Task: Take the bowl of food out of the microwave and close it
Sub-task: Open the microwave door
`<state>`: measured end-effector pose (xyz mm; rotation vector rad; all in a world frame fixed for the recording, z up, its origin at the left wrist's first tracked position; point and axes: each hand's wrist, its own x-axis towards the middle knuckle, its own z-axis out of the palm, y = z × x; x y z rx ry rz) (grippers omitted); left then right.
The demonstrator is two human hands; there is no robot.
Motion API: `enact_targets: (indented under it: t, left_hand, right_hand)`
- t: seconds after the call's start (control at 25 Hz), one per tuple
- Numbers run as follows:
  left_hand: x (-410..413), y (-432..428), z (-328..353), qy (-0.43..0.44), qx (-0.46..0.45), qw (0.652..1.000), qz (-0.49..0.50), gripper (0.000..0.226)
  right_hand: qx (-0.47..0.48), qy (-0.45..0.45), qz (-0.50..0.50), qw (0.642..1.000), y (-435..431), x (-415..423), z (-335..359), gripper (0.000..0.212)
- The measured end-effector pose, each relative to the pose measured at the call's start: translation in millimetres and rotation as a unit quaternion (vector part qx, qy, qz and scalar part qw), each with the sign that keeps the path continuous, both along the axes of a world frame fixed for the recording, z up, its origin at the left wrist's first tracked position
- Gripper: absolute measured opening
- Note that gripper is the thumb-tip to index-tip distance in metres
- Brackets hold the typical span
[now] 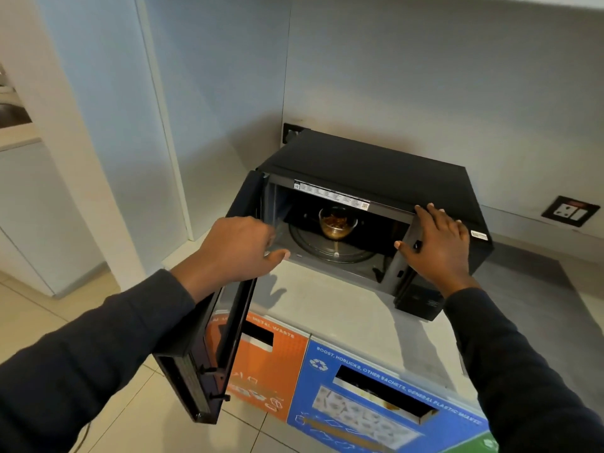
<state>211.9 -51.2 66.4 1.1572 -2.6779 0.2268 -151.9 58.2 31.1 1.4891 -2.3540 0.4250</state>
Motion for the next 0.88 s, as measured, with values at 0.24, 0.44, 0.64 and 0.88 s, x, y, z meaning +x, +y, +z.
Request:
enact_targets:
  t: [0.24,0.44,0.64,0.88]
  left_hand:
    - [21.9,-11.4,0.9,-0.049,-0.029,0.998,-0.031,0.073]
    - [22.7,-20.7,-0.9,-0.097,0.059,0.993,0.031,0.115]
    - [21.8,-25.3,-0.6,-0.195,0.045,0.977,0.074,0.128]
    - [4.5,-15.4,-0.3,-0.272,0.045,0.950,0.148,0.129]
  right_hand:
    - [0.015,-0.015,-0.038,0.999,-4.7,12.4,6.7,0.088]
    - [0.021,-0.031,-0.054,0.998,-5.2,21.1,12.6,0.088]
    - [0.021,-0.041,-0.063,0.997,-6.7,25.4,14.7,0.087]
    - [0.016,-0.045,-0.064,0.997,-7.5,26.6,14.4,0.086]
